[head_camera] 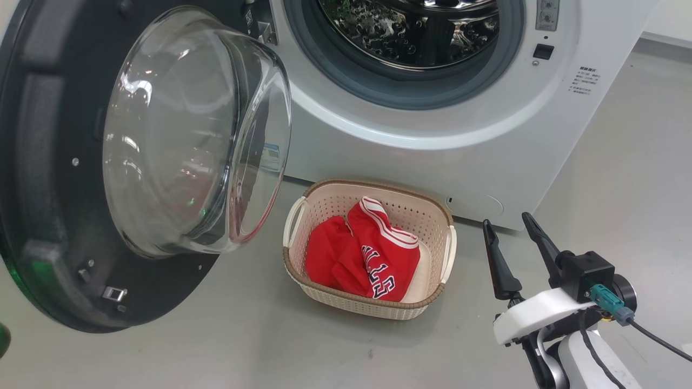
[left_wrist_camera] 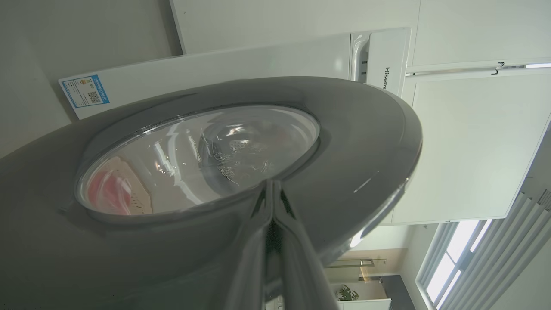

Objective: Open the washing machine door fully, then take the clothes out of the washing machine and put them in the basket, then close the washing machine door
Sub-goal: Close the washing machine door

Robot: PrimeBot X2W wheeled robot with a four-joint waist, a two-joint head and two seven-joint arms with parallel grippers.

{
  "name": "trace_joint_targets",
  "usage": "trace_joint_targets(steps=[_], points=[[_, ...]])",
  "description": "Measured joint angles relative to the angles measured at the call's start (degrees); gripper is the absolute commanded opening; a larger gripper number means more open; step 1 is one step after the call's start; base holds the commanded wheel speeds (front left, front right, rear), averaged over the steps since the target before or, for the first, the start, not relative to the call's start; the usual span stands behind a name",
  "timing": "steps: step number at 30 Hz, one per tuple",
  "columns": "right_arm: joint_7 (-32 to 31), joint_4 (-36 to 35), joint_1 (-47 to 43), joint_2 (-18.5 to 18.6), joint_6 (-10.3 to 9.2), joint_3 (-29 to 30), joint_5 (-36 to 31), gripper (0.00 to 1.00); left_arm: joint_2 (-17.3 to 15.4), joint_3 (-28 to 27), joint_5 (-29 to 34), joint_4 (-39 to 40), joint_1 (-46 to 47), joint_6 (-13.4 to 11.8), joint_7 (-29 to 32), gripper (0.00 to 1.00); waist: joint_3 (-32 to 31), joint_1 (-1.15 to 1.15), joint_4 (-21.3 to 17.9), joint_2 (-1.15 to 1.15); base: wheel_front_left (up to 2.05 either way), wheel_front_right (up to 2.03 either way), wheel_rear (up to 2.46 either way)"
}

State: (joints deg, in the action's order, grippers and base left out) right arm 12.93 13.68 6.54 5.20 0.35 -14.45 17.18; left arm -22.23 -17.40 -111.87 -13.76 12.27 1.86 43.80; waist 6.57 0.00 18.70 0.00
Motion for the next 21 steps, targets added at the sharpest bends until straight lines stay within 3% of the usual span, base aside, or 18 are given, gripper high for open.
trace_joint_targets(steps=[21], points=[[0.07, -0.08, 0.02, -0.43, -0.08, -0.57, 0.09, 1.0, 1.6, 3.56, -2.5, 9.37, -5.5, 2.42, 9.61, 0.0, -0.21, 0.0, -4.0, 0.0, 0.0, 0.0, 0.0]])
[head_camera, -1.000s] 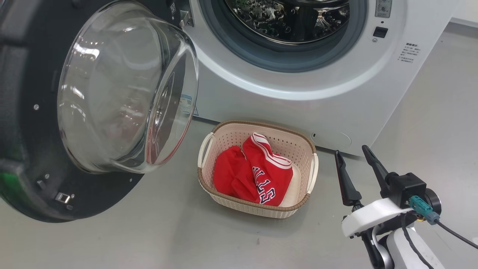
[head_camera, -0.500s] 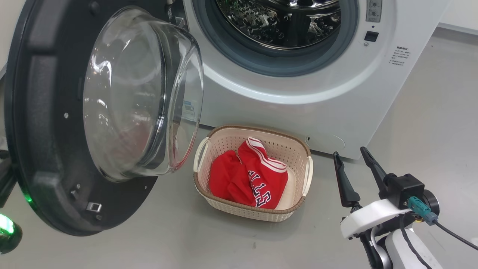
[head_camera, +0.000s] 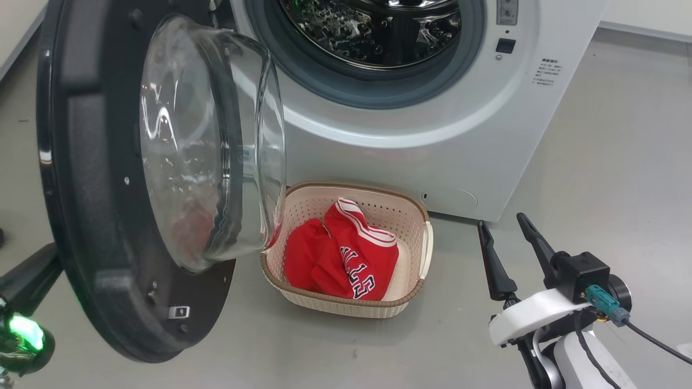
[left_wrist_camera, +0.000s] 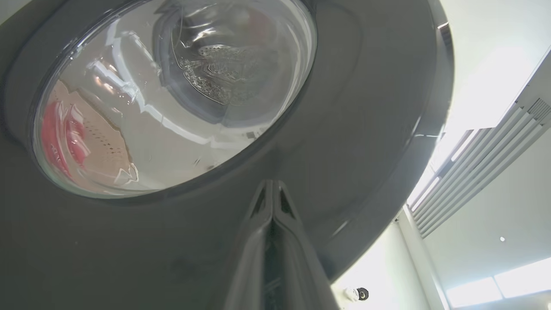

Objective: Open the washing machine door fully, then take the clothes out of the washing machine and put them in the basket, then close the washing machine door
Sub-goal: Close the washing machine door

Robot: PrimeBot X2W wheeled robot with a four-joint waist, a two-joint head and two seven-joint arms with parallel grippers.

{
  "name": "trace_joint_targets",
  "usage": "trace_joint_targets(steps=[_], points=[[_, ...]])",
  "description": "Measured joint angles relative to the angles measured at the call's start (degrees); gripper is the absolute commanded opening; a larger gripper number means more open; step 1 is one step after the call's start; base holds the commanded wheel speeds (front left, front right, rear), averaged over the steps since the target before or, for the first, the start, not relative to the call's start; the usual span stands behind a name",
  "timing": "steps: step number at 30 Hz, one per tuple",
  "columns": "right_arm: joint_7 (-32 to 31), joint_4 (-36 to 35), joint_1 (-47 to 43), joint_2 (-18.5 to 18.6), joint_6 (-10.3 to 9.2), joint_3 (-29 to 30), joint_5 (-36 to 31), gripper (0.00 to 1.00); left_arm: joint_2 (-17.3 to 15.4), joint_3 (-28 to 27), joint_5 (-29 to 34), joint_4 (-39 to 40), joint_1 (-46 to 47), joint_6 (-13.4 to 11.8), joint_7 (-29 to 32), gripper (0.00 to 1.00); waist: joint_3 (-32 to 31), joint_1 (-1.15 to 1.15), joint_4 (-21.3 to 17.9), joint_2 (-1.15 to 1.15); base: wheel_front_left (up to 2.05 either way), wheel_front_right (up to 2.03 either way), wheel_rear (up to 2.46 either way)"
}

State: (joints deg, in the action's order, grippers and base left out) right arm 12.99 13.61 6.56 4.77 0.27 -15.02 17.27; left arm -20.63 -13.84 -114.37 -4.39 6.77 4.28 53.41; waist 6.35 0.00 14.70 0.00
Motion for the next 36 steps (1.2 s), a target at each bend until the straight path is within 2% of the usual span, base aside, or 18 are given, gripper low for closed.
trace_joint_targets(steps=[12, 21, 36], points=[[0.02, -0.14, 0.07, -0.22, -0.41, 0.08, 0.21, 1.0, 1.25, 3.86, -1.11, 6.45, -1.28, 0.36, 4.09, 0.0, 1.11, 0.0, -3.1, 0.0, 0.0, 0.0, 0.0], [0.44, -0.46, 1.24, -0.48, -0.42, -0.07, 0.35, 1.0, 2.33, 6.42, -1.46, 11.32, -1.99, 0.35, 4.85, 0.0, 2.17, 0.0, -6.11, 0.0, 0.0, 0.0, 0.0], [0.53, -0.86, 3.25, -1.04, -0.43, -0.81, 0.87, 1.0, 3.53, 9.81, -1.51, 16.6, -0.07, -2.16, 5.01, 0.0, 5.78, 0.0, -12.37, 0.0, 0.0, 0.0, 0.0]])
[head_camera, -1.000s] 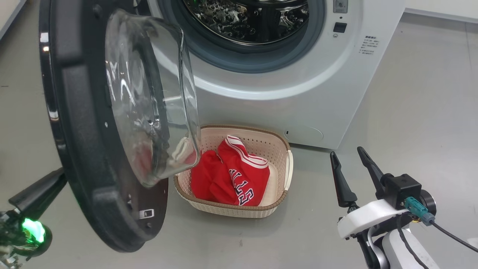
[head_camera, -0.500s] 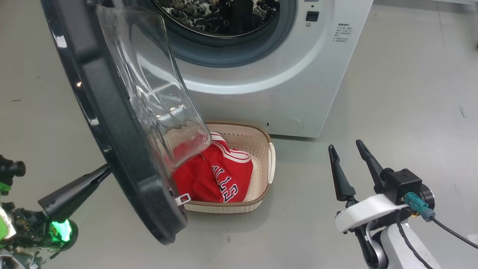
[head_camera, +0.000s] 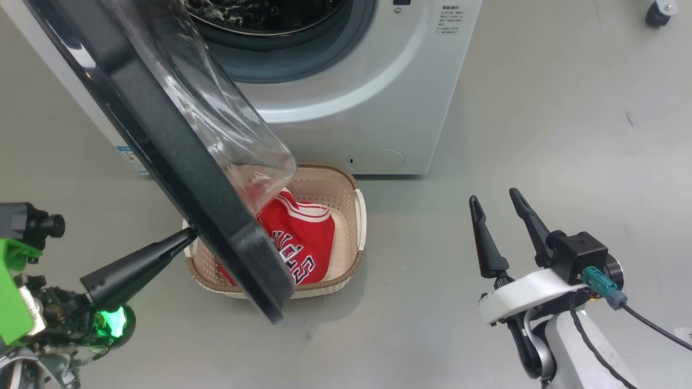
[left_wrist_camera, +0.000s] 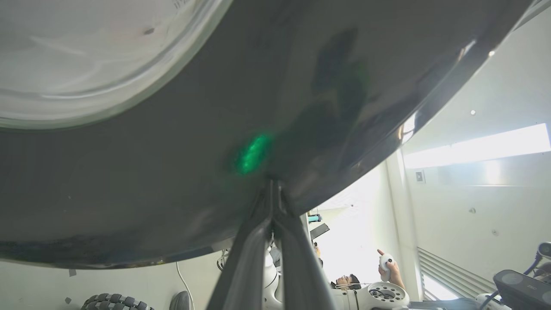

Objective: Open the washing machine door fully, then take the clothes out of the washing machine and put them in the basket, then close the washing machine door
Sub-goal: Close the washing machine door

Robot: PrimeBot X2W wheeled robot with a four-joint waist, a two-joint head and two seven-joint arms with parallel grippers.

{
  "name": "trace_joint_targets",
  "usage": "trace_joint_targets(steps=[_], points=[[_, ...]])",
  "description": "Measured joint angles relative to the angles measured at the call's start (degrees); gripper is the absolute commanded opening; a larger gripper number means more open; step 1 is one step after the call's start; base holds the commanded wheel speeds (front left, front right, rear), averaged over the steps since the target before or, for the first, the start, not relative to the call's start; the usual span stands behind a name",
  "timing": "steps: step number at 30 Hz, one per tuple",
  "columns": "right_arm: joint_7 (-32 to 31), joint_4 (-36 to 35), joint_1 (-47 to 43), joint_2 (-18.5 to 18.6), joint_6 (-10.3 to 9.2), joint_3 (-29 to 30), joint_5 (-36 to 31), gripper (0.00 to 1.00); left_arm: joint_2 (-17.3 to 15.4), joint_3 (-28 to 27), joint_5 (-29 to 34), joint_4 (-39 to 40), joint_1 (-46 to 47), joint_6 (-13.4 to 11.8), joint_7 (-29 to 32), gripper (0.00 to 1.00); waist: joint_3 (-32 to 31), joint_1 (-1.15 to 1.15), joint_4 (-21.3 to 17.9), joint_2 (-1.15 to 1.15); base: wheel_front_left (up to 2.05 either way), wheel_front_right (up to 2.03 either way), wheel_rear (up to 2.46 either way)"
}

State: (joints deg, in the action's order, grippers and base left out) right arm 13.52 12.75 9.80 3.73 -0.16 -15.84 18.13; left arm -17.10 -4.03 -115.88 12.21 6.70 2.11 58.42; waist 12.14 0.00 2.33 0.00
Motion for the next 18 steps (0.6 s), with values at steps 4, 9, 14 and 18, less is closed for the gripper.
trace_joint_targets(steps=[4, 9, 14, 18], points=[[0.19, -0.01, 0.85, -0.07, 0.0, -0.38, 0.11, 1.0, 0.02, 0.6, 0.02, 1.01, 1.37, -0.6, 0.01, 0.0, 1.05, 0.0, -1.79, 0.0, 0.0, 0.0, 0.0], [0.3, -0.02, 1.58, -0.16, 0.0, -0.76, 0.48, 1.0, 0.02, 0.78, 0.04, 1.35, 3.27, -1.33, -0.02, 0.0, 2.34, 0.0, -4.21, 0.0, 0.0, 0.0, 0.0], [0.43, -0.01, 1.84, -0.21, 0.0, -1.12, 0.53, 1.0, 0.02, 1.43, 0.53, 1.34, 5.63, -2.59, -0.31, 0.0, 3.78, 0.0, -6.58, 0.0, 0.0, 0.0, 0.0], [0.46, -0.07, 2.57, -0.25, -0.01, -1.14, 1.1, 1.0, 0.04, 2.08, 0.58, 1.11, 8.03, -3.66, -1.01, 0.0, 5.11, 0.0, -8.24, 0.0, 0.0, 0.0, 0.0]])
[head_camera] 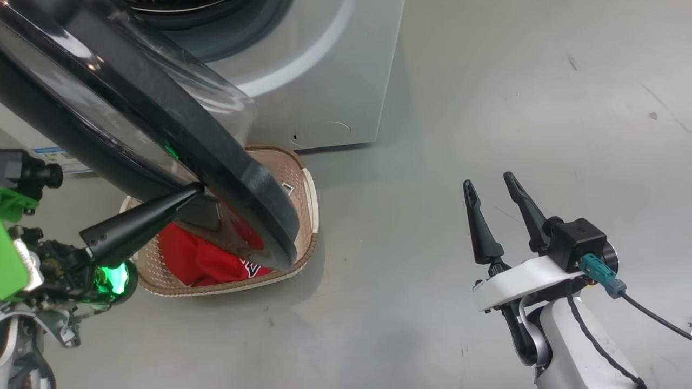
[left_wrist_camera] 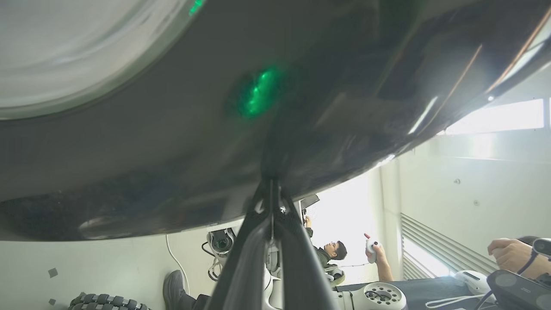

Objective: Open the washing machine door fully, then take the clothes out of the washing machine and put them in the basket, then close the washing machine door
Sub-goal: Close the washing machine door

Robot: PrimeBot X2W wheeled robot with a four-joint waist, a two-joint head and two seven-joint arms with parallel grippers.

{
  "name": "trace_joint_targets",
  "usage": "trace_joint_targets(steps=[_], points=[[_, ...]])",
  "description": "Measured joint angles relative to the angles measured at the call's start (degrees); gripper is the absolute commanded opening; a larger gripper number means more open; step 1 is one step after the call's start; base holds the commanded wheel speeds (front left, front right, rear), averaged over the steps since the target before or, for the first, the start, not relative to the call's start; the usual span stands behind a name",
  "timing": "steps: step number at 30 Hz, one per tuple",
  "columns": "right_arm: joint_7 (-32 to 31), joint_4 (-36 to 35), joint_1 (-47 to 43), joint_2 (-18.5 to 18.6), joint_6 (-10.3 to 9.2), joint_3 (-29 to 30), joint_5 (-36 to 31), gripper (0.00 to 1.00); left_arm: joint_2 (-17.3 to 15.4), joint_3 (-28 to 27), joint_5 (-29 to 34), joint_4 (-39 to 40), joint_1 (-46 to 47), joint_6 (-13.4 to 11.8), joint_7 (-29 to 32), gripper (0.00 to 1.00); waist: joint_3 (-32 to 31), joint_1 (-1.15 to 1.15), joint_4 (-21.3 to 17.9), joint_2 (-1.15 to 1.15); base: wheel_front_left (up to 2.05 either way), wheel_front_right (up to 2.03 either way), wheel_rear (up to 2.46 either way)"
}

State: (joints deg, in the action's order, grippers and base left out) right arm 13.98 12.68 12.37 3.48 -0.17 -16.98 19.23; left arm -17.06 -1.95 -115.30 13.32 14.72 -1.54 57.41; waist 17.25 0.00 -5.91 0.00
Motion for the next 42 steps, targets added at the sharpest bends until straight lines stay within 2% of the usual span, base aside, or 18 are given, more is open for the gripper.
trace_joint_targets(steps=[20, 42], points=[[0.3, -0.24, 4.46, -0.24, 0.04, -0.89, 1.53, 1.0, 1.42, 2.03, 3.54, -6.66, 17.94, -3.96, -5.04, 0.0, 7.06, 0.0, -4.65, 0.0, 0.0, 0.0, 0.0], [0.31, -1.08, 7.2, -0.38, 0.0, -2.36, 3.77, 1.0, 1.4, 3.97, 9.56, -16.89, 33.62, -4.72, -10.44, 0.0, 11.07, 0.0, -9.5, 0.0, 0.0, 0.0, 0.0]])
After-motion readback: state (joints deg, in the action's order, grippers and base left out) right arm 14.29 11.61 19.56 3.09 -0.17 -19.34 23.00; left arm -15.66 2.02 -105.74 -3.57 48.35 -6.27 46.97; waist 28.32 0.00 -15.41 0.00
